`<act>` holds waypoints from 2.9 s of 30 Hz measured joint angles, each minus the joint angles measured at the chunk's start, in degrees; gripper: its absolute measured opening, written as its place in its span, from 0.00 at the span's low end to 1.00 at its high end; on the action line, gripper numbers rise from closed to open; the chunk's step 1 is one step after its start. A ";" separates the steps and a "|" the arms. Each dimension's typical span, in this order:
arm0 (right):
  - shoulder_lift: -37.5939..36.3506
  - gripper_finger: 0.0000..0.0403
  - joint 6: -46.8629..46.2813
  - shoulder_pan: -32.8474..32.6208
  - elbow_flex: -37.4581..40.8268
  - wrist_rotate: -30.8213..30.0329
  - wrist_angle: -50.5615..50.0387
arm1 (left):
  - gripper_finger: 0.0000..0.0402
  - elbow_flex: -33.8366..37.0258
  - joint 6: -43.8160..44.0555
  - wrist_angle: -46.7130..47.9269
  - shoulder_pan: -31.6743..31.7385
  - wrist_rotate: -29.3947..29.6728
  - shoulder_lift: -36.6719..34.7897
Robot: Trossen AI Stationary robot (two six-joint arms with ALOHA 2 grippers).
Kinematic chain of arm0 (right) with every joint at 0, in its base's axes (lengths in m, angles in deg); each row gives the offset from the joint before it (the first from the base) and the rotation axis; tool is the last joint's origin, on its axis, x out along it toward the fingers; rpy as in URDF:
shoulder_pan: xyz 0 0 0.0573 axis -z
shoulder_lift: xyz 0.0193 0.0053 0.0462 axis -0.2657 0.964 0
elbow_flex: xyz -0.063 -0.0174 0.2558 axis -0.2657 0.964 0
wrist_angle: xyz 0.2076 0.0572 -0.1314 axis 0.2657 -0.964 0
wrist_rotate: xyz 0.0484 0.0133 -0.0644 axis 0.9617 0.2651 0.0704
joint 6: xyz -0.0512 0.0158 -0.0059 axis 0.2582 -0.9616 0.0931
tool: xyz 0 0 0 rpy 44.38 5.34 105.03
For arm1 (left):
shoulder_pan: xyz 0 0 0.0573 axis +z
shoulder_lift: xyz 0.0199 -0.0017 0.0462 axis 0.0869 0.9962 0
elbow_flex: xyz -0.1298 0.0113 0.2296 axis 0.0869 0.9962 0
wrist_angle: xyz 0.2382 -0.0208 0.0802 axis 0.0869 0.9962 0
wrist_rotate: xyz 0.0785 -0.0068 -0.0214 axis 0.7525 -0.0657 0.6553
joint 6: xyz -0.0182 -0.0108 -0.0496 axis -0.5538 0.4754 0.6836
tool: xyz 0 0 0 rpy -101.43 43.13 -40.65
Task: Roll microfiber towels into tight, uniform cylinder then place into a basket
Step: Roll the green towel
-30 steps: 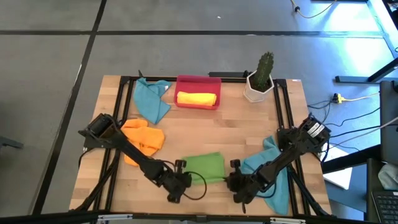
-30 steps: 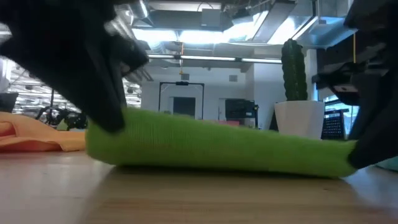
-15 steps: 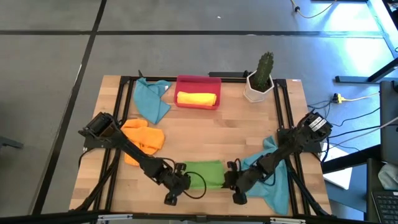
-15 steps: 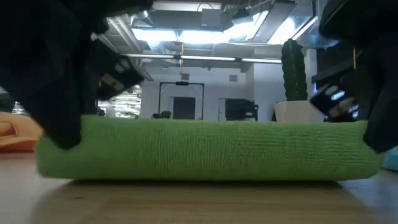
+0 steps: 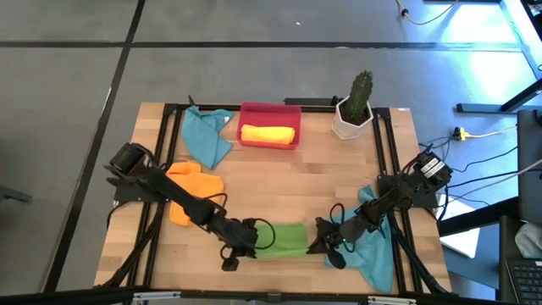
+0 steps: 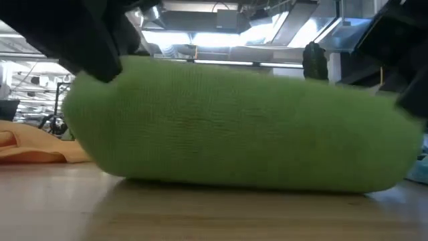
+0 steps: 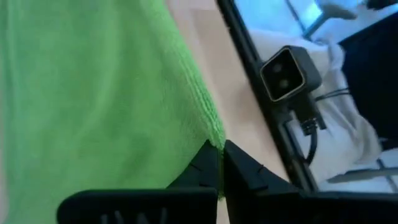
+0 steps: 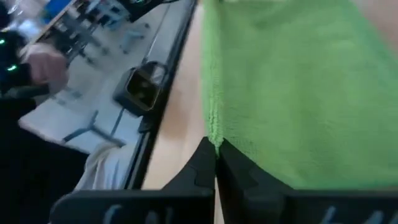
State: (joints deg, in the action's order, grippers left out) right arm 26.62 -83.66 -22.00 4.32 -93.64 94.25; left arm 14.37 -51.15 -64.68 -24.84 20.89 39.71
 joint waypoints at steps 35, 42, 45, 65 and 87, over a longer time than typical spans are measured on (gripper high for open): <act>0.13 0.01 -2.99 5.15 -9.05 -3.01 -25.73 | 0.00 6.94 11.56 0.67 3.13 -1.47 -0.28; 0.13 0.01 -2.74 7.11 -9.08 -5.23 -27.28 | 0.00 8.82 11.14 0.98 4.32 0.40 -0.28; 0.13 0.01 -2.82 7.60 -9.09 -6.81 -29.24 | 0.01 8.84 9.36 0.98 4.32 2.34 -0.28; 0.00 0.01 -4.18 7.74 -9.09 -7.67 -31.81 | 0.33 -5.33 -4.98 28.29 1.54 18.75 -1.86; 0.04 0.01 -5.56 7.78 -9.05 -7.43 -32.31 | 0.33 -11.99 -17.90 29.62 -11.47 36.86 7.61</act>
State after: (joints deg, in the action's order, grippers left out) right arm 26.66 -89.22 -14.22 -4.73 -101.07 61.94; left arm 2.38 -69.05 -35.05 -36.31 57.75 47.32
